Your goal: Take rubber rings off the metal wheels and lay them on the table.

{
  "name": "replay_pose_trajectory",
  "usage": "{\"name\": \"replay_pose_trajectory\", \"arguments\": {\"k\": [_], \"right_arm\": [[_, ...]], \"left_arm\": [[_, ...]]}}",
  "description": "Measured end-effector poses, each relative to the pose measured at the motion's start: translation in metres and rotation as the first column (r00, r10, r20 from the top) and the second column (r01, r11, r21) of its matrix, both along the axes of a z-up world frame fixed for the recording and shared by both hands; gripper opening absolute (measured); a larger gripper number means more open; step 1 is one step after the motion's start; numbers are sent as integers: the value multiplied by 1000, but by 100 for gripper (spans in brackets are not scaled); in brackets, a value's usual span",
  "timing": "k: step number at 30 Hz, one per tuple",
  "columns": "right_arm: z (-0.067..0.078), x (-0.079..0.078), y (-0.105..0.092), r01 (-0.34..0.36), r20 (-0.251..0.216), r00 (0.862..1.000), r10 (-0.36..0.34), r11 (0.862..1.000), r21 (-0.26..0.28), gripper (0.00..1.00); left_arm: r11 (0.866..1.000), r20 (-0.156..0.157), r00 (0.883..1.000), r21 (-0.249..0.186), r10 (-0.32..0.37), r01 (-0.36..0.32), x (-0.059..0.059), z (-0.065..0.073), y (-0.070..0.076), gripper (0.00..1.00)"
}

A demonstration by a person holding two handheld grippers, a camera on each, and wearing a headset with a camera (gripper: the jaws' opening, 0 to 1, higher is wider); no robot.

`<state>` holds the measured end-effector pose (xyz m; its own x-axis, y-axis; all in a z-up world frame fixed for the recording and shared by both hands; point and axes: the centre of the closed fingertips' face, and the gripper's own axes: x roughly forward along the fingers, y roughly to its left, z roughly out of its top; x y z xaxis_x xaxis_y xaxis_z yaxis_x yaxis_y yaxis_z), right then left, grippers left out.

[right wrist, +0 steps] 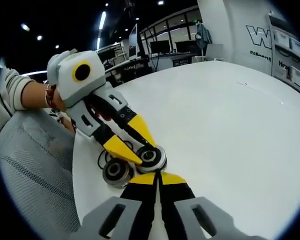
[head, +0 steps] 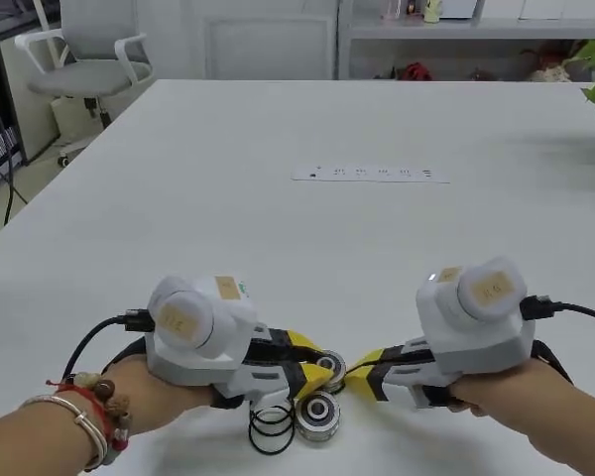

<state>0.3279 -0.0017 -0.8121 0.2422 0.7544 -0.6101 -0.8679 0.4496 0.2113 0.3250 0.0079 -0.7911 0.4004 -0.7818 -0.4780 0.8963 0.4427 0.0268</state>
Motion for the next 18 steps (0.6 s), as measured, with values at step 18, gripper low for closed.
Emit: {"name": "replay_pose_trajectory", "arguments": {"k": [18], "right_arm": [[12, 9, -7, 128, -98, 988, -118, 987, 99, 0]], "left_arm": [[1000, 18, 1000, 15, -13, 13, 0, 0, -1, 14]]}}
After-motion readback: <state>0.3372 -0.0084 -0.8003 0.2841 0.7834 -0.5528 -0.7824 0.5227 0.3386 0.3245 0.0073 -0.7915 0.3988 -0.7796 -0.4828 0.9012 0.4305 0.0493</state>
